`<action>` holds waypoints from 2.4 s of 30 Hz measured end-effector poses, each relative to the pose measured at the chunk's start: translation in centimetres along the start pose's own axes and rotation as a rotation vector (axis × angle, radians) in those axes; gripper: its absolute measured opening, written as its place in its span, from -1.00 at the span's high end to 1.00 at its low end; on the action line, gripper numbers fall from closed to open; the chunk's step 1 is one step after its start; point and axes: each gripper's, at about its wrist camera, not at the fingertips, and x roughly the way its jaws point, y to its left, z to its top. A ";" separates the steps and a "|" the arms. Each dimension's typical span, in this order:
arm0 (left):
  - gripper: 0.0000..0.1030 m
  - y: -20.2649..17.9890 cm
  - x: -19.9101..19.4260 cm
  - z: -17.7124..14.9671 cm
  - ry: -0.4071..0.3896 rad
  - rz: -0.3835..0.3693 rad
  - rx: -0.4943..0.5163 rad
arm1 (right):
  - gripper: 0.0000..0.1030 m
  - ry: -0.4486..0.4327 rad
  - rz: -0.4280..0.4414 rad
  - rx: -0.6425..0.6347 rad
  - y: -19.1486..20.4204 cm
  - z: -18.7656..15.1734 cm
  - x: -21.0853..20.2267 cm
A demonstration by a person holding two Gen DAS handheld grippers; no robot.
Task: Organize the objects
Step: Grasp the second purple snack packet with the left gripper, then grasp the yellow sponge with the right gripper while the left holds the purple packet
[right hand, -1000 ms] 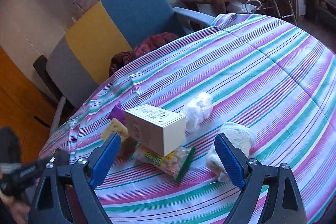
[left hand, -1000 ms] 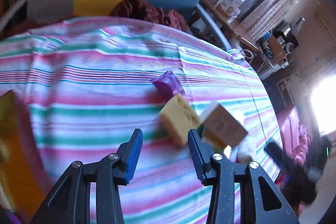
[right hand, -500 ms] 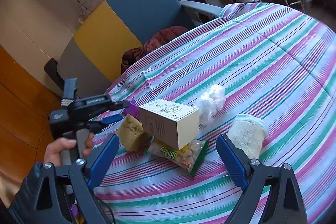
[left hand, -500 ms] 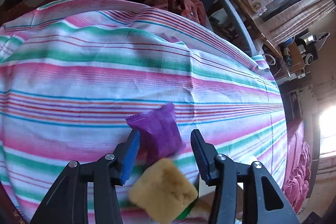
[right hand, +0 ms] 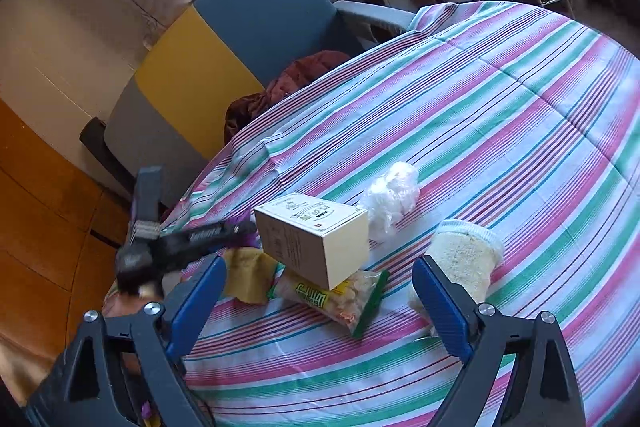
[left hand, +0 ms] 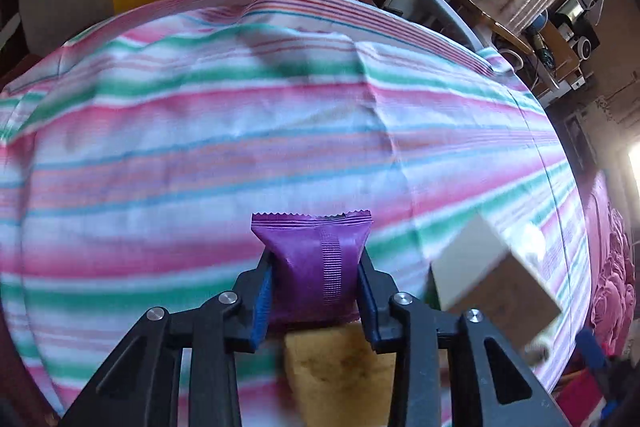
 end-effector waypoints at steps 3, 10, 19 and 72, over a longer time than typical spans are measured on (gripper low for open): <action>0.31 0.2 -1.2 -3.1 -0.004 -0.011 -0.003 | -0.84 0.000 -0.011 0.001 -0.1 0.0 0.0; 0.31 0.2 -3.6 -9.9 -0.008 -0.059 -0.008 | -0.84 0.052 -0.005 -0.040 0.4 -0.2 1.3; 0.31 -0.2 -5.9 -15.2 -0.038 -0.016 0.039 | -0.84 0.164 0.009 -0.204 3.4 -2.2 3.8; 0.31 3.8 -17.8 -24.1 -0.376 0.108 0.057 | -0.46 0.447 -0.035 -0.915 10.0 -14.2 8.7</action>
